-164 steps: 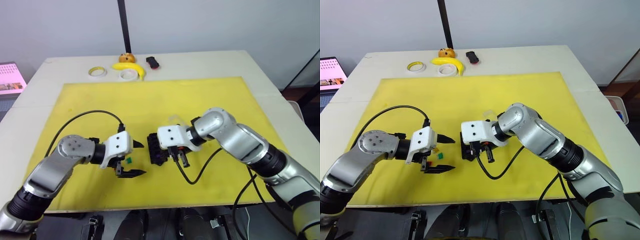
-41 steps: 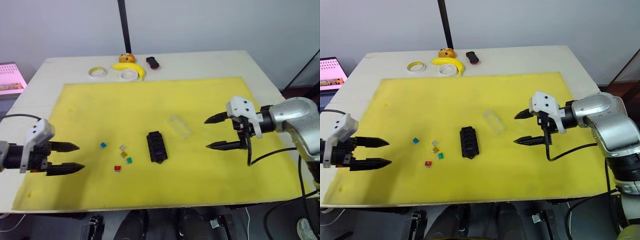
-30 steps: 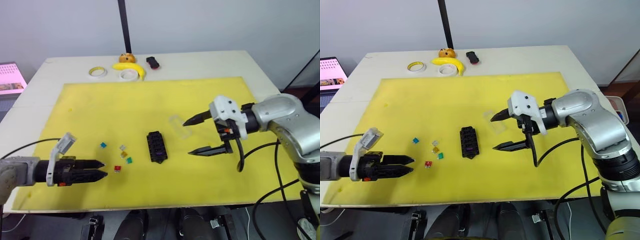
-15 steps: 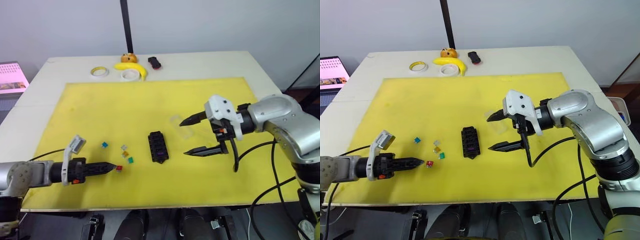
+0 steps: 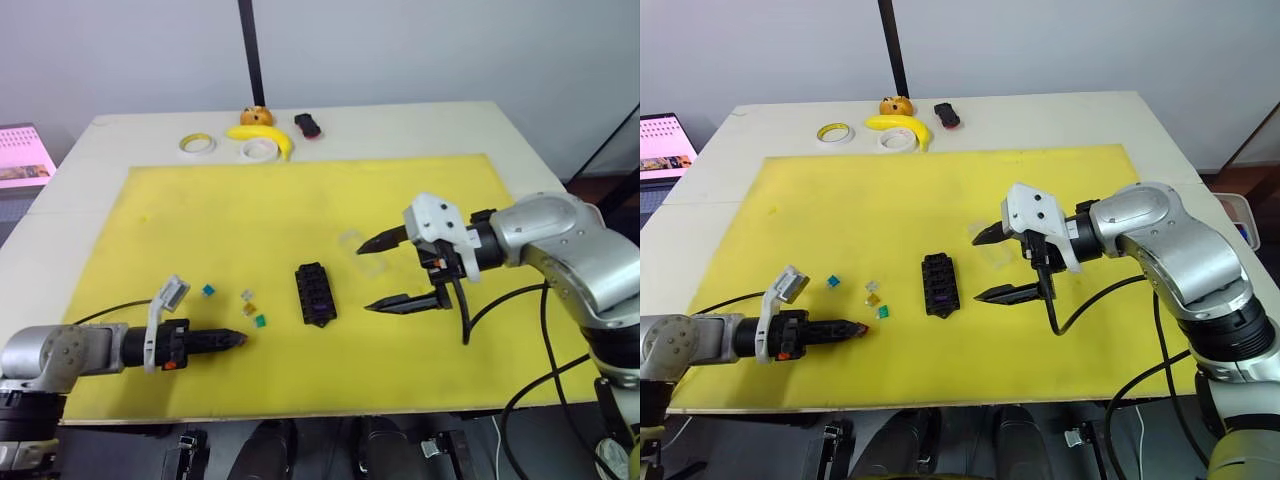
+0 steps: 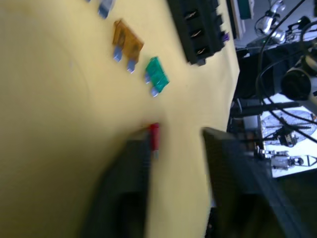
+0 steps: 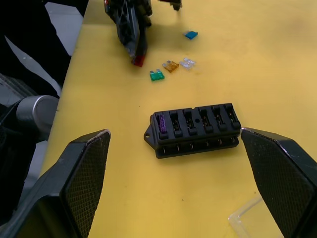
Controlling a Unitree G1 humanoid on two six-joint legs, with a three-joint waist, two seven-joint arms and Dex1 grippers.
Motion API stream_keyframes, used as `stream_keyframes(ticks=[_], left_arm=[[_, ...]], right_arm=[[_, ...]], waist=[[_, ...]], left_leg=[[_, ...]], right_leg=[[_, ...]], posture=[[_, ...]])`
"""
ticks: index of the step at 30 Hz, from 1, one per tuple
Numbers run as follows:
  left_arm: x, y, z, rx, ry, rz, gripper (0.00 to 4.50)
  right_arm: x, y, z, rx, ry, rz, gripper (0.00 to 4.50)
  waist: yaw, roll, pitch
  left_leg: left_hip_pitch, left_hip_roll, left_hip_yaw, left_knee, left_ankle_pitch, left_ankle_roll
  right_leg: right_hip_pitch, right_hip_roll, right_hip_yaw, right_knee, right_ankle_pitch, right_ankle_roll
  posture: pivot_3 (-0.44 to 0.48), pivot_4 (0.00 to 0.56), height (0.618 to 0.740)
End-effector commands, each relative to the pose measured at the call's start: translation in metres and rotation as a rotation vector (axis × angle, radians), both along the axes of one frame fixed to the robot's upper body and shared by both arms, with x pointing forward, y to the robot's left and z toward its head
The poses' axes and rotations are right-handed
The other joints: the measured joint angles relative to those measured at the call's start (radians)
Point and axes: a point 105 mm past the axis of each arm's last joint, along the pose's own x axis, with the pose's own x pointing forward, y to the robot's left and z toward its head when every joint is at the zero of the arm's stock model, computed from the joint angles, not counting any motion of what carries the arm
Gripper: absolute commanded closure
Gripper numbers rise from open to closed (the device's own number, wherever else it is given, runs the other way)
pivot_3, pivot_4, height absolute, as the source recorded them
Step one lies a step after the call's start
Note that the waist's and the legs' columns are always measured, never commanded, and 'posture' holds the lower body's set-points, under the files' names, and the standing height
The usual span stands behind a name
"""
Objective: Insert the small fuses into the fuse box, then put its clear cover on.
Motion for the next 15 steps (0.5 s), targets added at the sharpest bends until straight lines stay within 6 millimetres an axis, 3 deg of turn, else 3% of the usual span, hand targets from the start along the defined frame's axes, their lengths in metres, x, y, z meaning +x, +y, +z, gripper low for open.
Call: stream_keyframes(ticks=[1,15], left_arm=[[-0.002,0.007,-0.008,0.028,0.021,0.017,2.77],[0.003,0.021,-0.009,0.050,0.001,0.076,2.77]], right_arm=[[-0.004,0.005,0.011,0.003,-0.065,0.029,0.00],[-0.003,0.009,0.010,0.007,-0.066,0.040,0.00]], waist=[[0.000,0.000,0.000],[-0.004,0.000,0.000]], left_leg=[[0.000,0.000,0.000,0.000,0.000,0.000],[0.000,0.000,0.000,0.000,0.000,0.000]], right_leg=[[0.000,0.000,0.000,0.000,0.000,0.000],[0.000,0.000,0.000,0.000,0.000,0.000]], posture=[[0.000,0.150,0.740],[0.000,0.150,0.740]])
